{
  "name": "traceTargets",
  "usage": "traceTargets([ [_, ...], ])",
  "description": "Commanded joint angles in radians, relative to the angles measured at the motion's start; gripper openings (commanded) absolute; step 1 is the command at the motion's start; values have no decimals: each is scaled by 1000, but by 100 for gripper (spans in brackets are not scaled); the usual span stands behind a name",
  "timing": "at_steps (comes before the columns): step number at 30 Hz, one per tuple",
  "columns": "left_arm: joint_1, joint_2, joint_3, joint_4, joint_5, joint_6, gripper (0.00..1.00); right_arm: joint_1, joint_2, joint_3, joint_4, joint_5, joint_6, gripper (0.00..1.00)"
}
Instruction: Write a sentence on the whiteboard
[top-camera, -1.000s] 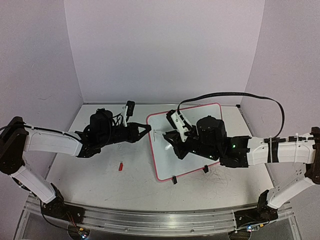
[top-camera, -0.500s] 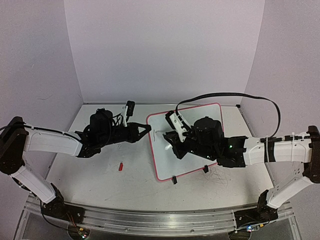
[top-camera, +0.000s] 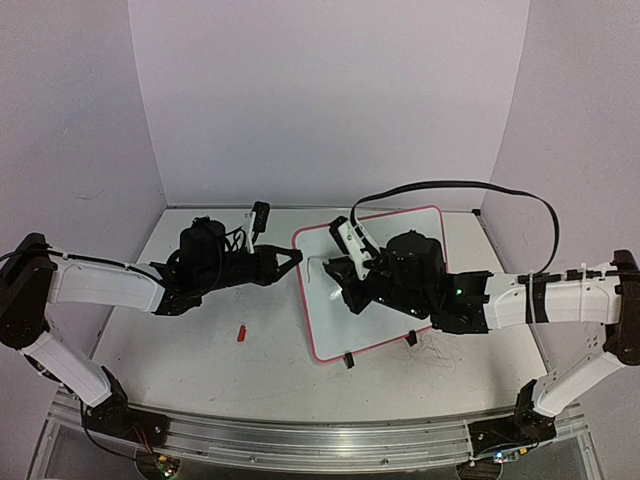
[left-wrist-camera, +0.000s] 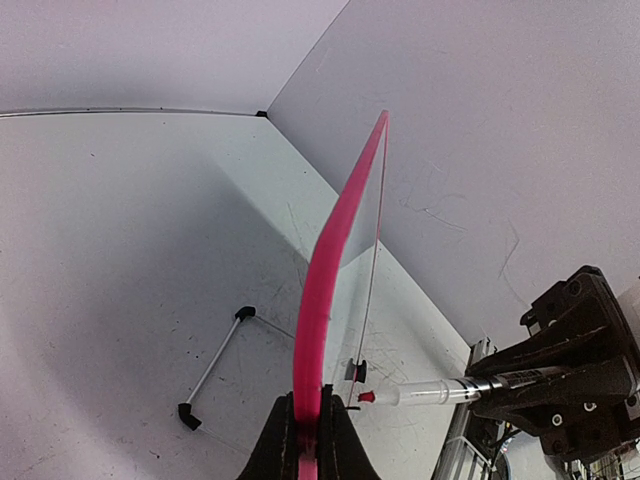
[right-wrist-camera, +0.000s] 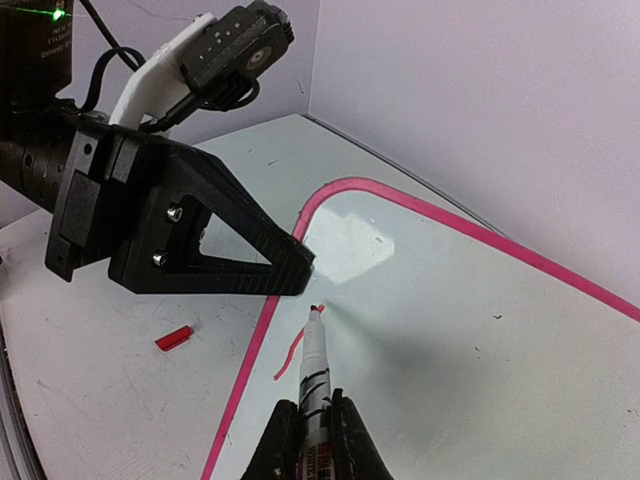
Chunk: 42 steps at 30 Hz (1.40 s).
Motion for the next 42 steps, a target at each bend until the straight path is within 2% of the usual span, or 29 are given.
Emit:
traceTargets([
  [1,3,-30,-4,32,-2,16,0,-3,18,50,48,23,-12,0],
  [26,3,-39,-6,31,-6,16,0,-5,33,39,18,139,18,0],
  [42,3,-40,0,31,-8,20,0,-5,-8,-6,-22,101,52,0],
])
